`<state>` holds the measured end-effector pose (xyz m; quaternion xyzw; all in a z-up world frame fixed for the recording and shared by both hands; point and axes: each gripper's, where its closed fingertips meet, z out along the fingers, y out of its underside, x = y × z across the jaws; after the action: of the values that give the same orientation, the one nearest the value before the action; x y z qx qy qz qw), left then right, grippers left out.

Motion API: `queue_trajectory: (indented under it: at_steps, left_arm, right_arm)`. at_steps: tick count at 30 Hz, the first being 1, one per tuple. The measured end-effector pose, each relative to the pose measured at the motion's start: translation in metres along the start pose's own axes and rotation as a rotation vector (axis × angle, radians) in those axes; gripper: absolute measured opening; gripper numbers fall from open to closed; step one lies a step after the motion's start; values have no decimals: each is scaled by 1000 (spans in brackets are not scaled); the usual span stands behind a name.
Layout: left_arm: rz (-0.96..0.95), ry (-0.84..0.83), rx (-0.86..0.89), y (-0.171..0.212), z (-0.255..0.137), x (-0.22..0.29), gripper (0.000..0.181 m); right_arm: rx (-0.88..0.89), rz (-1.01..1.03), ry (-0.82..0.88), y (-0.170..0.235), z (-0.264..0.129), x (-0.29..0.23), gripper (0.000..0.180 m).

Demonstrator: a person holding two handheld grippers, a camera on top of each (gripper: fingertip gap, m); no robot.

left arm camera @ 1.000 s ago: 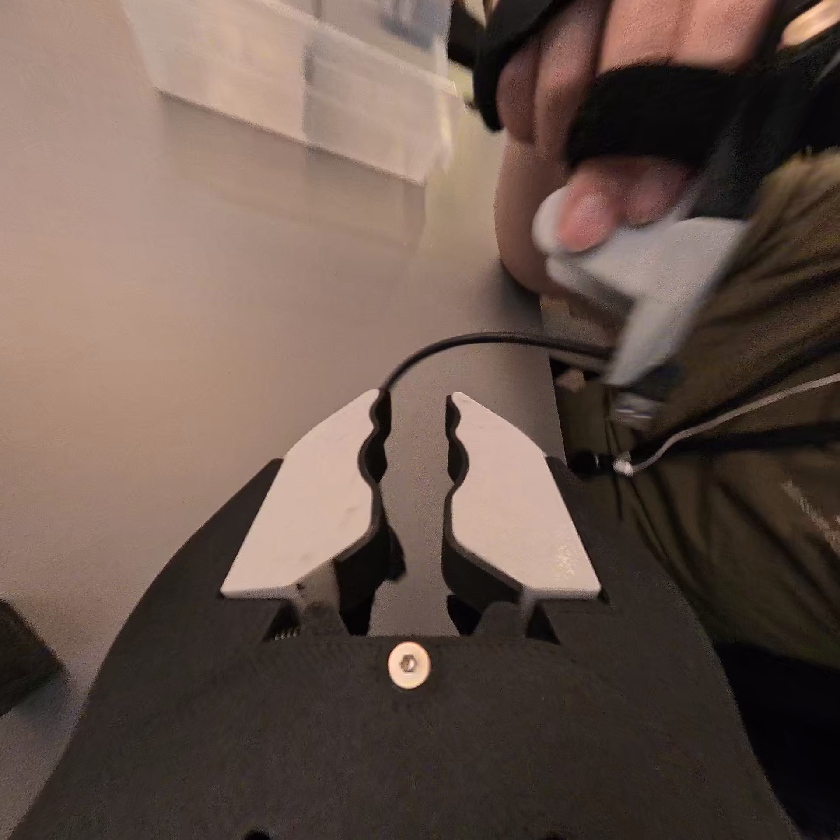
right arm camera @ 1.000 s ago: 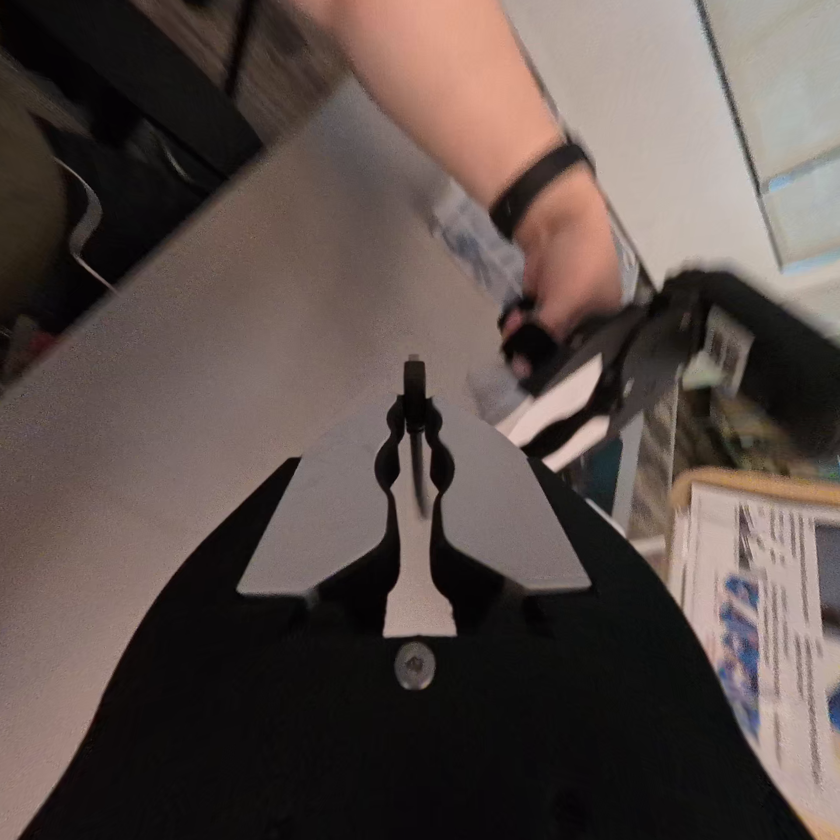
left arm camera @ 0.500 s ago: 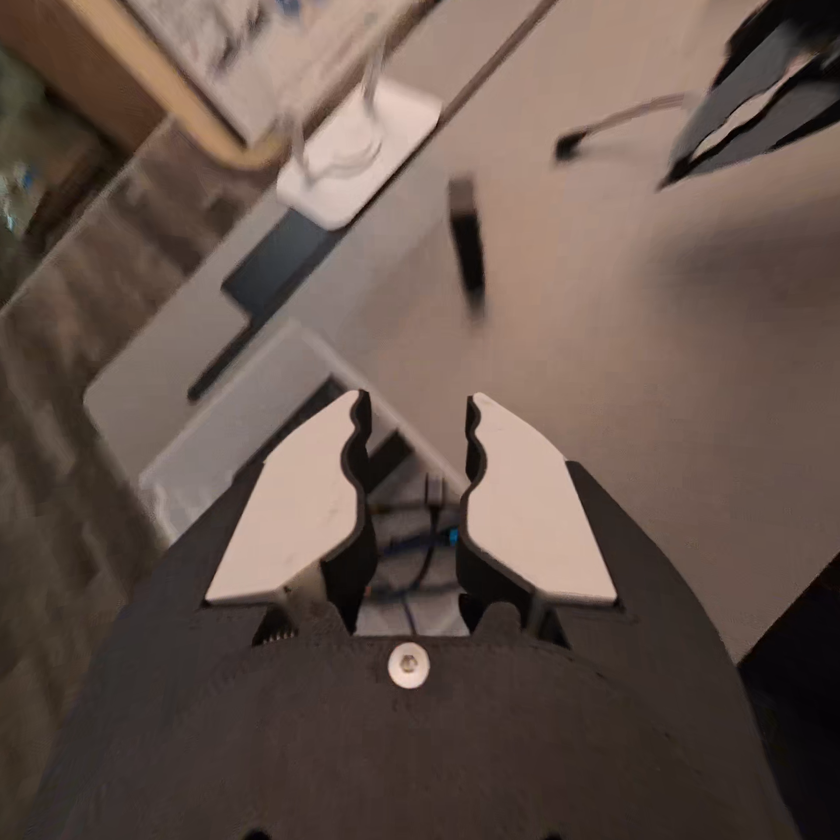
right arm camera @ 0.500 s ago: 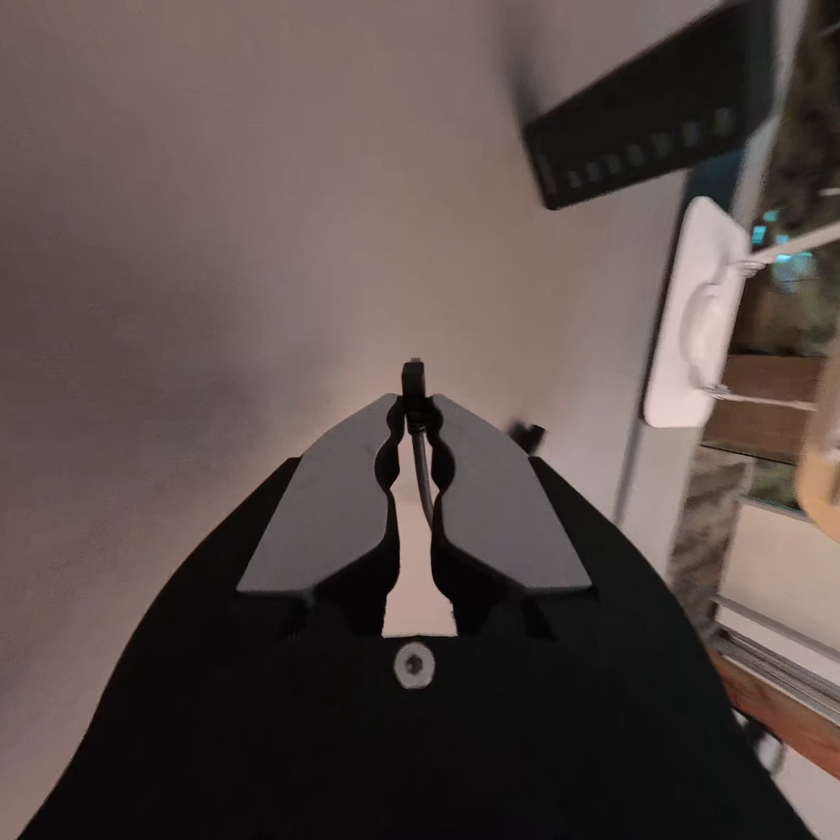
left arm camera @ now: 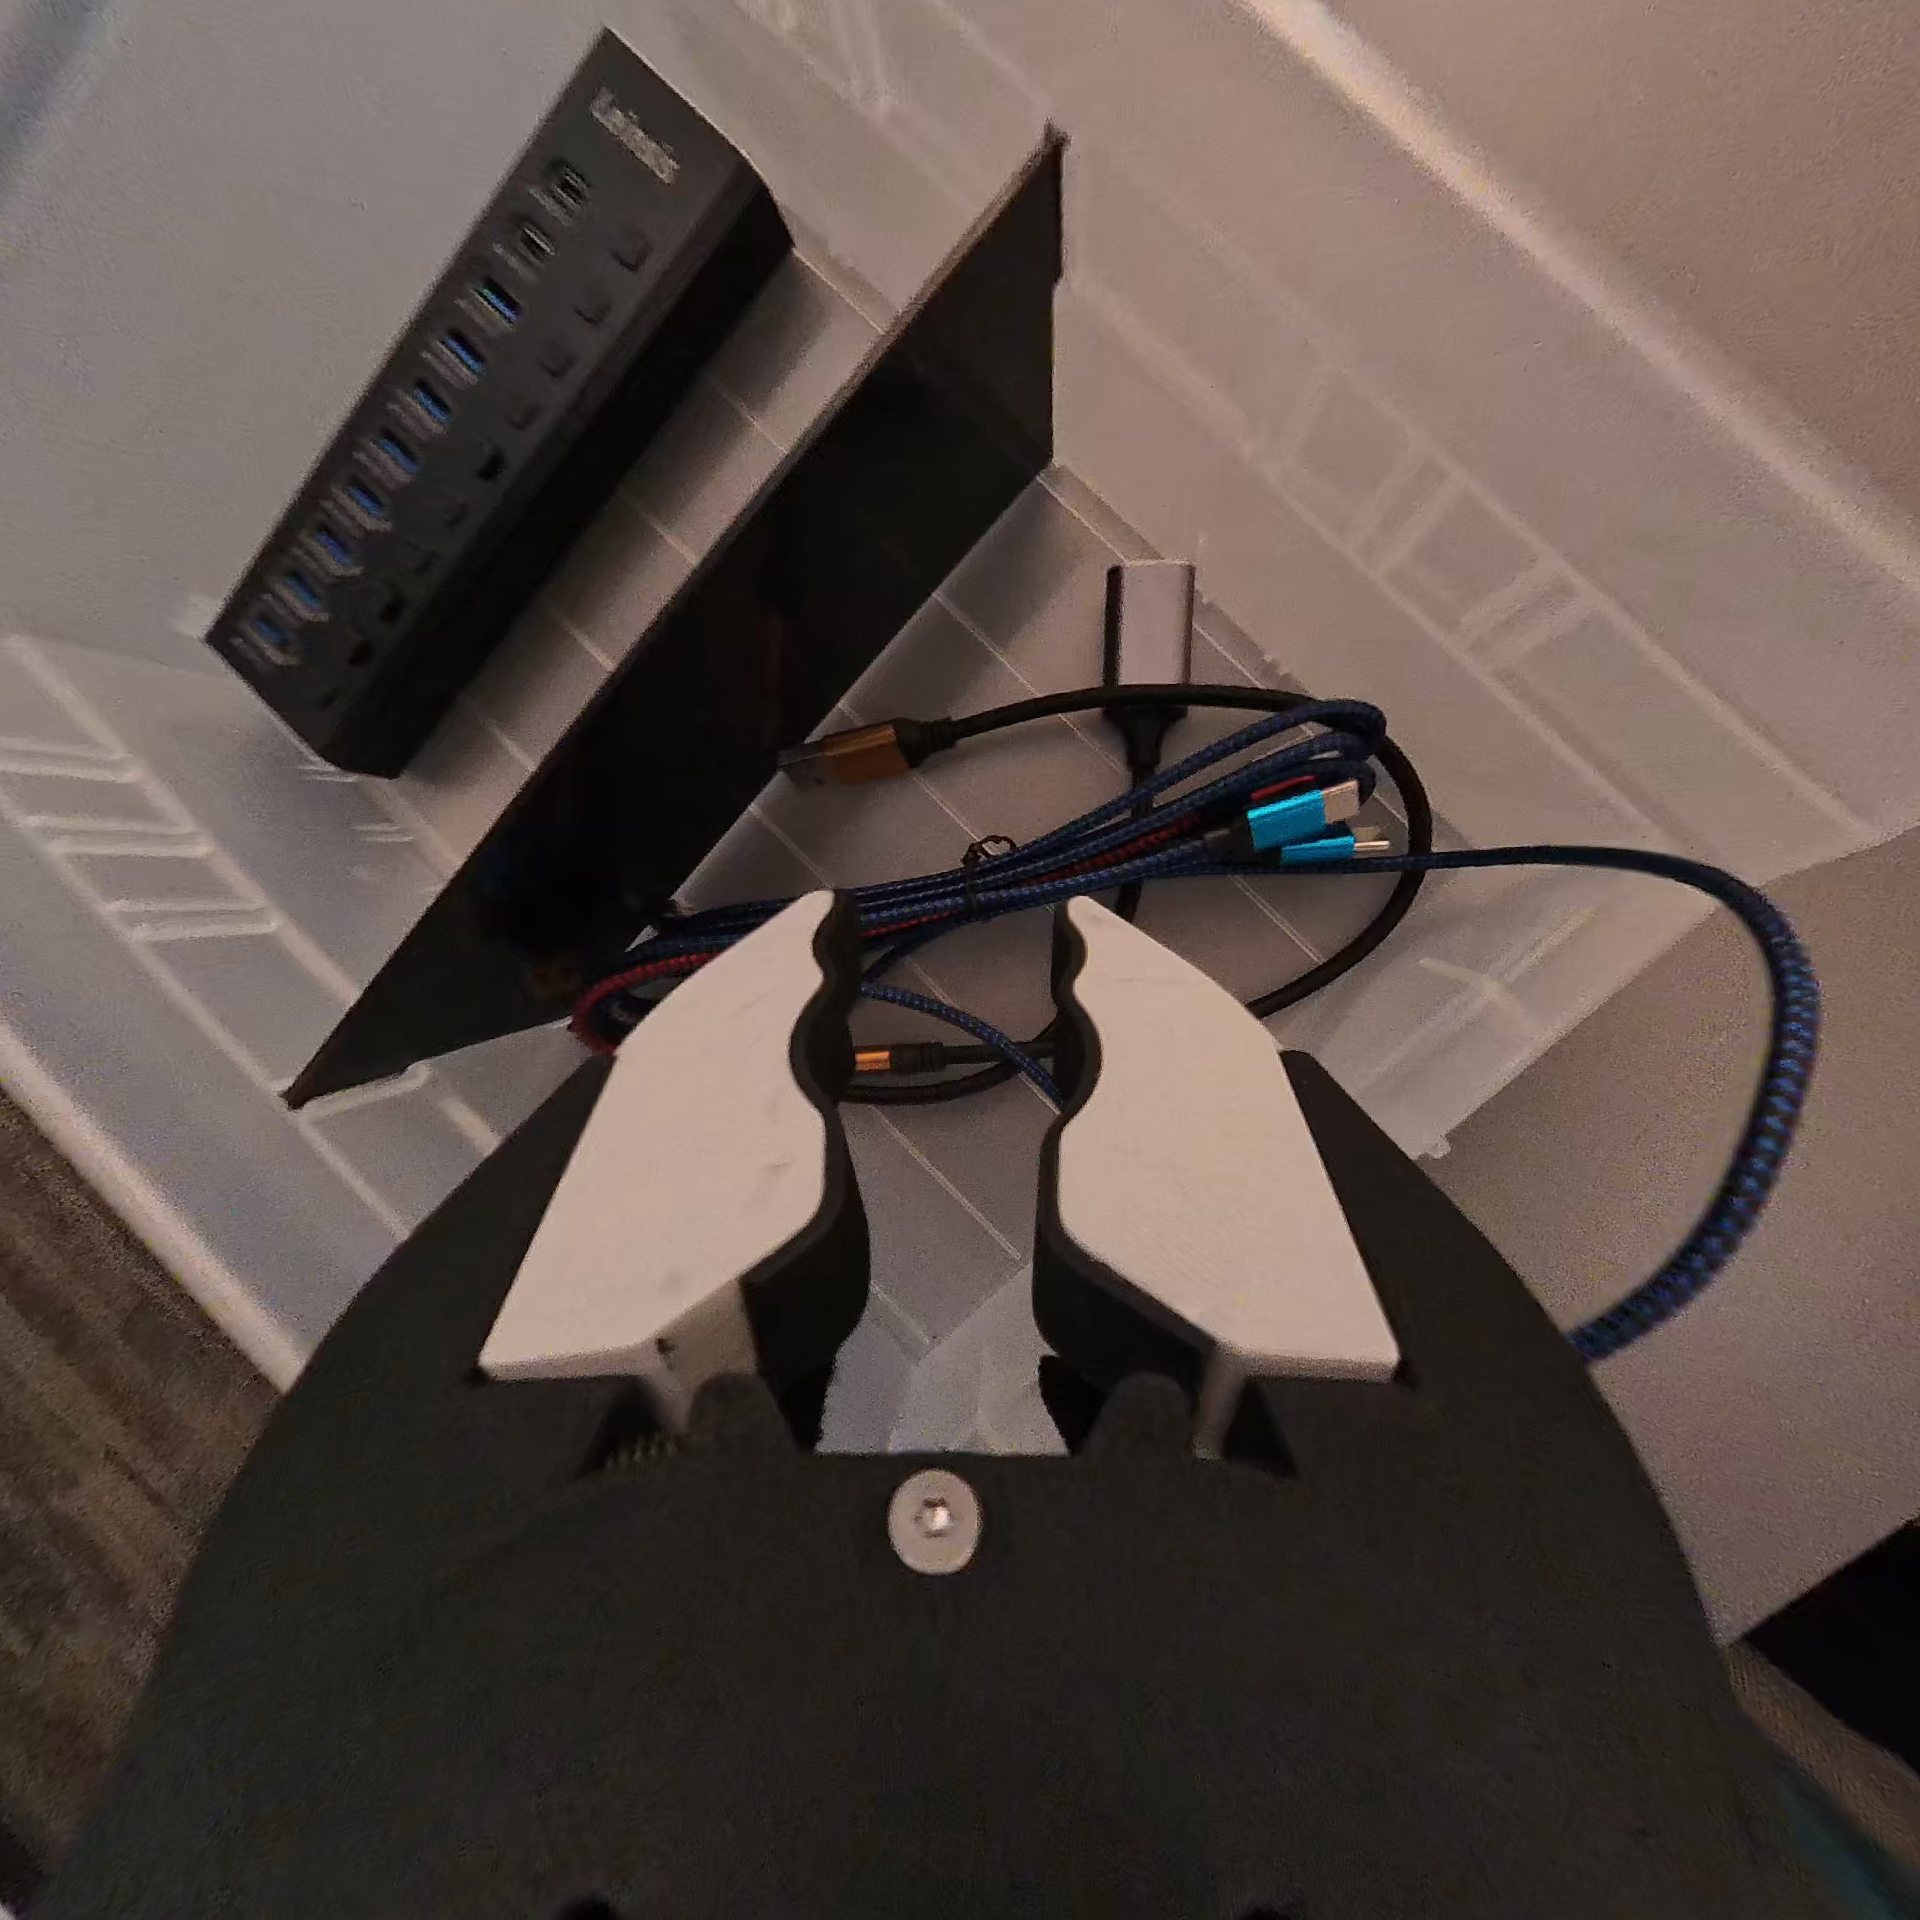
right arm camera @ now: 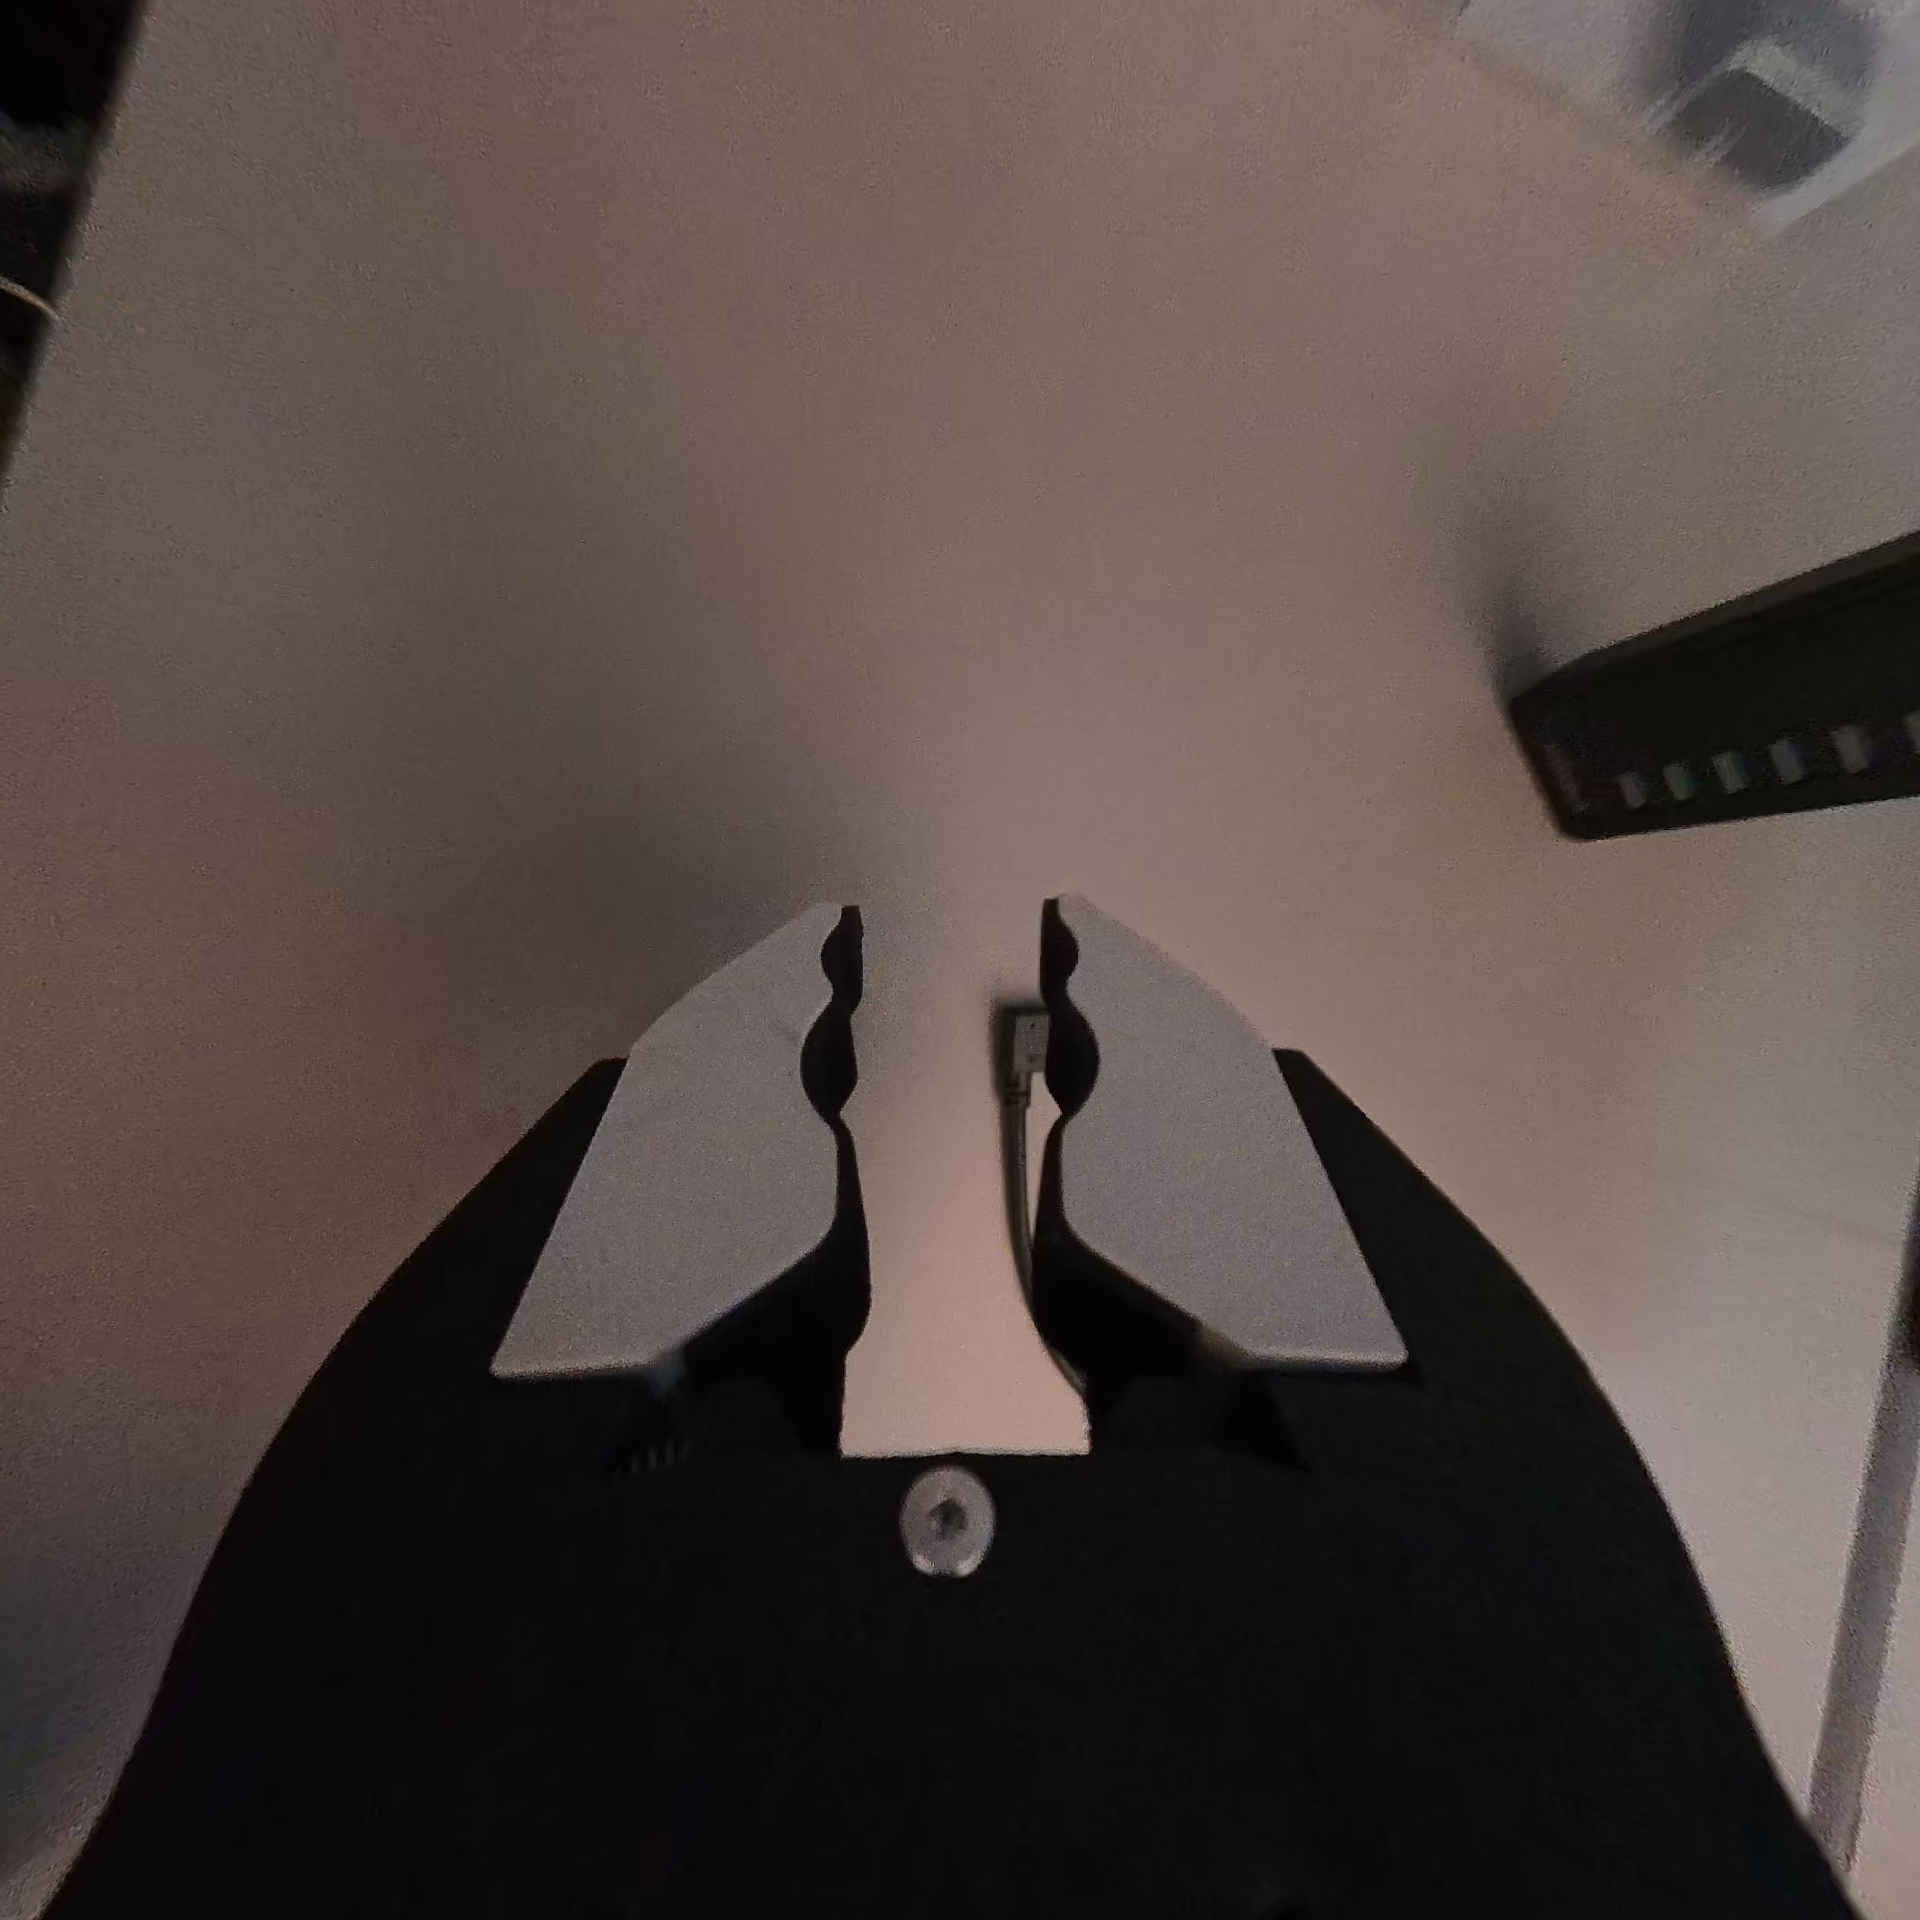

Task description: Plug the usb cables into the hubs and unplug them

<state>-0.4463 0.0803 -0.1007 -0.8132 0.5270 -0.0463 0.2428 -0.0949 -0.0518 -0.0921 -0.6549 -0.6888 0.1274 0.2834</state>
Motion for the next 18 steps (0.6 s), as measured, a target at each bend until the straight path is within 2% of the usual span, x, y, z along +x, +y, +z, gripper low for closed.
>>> queue_trajectory:
  at_steps: [1, 6, 9, 14, 18]
  left_arm:
    - [19, 17, -25, 3, 5, 0, 35]
    - [208, -3, -135, 11, 25, -4, 38]
    - [285, 71, -209, 17, 37, 4, 35]
    - [277, 167, -241, 19, 42, 8, 30]
    - [219, 152, -218, 16, 34, 5, 20]
  right_arm:
    - [23, -5, 9, -7, -7, 1, 33]
    - [94, -43, 27, -29, -27, 0, 33]
    - [111, -50, 6, -30, -27, -3, 33]
    - [76, -35, -8, -22, -17, 0, 33]
    - [62, -34, 4, -17, -18, 3, 33]
